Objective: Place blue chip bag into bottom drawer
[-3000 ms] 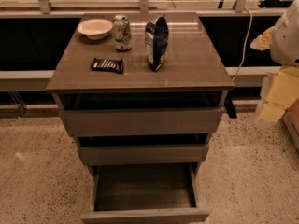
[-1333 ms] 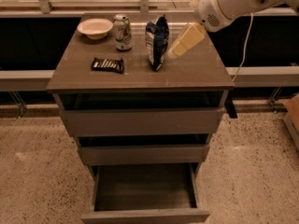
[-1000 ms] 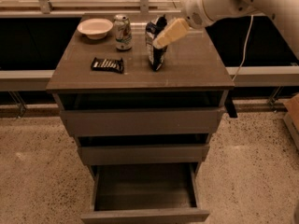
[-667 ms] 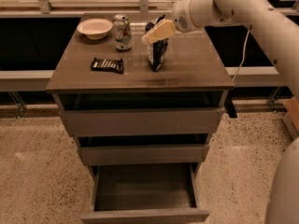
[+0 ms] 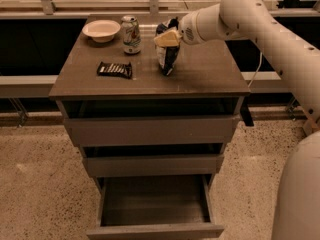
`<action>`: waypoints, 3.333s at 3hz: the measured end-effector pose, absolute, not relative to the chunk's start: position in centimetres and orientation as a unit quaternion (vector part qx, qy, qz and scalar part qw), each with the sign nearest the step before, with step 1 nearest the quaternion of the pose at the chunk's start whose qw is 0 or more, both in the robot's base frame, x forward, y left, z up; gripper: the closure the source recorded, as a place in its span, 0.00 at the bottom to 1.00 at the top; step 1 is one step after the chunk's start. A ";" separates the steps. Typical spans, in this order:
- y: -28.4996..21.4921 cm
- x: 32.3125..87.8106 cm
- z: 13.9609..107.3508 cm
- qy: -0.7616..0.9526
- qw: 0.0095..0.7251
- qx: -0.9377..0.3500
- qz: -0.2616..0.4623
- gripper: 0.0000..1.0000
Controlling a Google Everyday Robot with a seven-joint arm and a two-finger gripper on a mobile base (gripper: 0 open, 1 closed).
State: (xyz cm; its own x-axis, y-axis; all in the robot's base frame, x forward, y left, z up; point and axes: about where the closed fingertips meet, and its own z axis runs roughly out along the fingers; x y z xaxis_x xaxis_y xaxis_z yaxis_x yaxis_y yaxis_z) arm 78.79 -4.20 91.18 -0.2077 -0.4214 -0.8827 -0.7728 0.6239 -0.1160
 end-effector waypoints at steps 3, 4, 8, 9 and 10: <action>-6.6 67.5 103.2 0.650 0.503 -0.540 0.180 1.00; -6.7 61.1 106.9 0.589 0.544 -0.564 0.196 1.00; -8.4 53.9 98.2 0.601 0.531 -0.537 0.262 1.00; -8.9 53.9 91.9 0.610 0.545 -0.481 0.314 1.00; -10.6 52.7 82.1 0.625 0.566 -0.403 0.354 1.00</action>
Offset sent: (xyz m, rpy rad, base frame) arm -0.0955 -0.0214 0.1516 -0.1680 -0.2284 0.3213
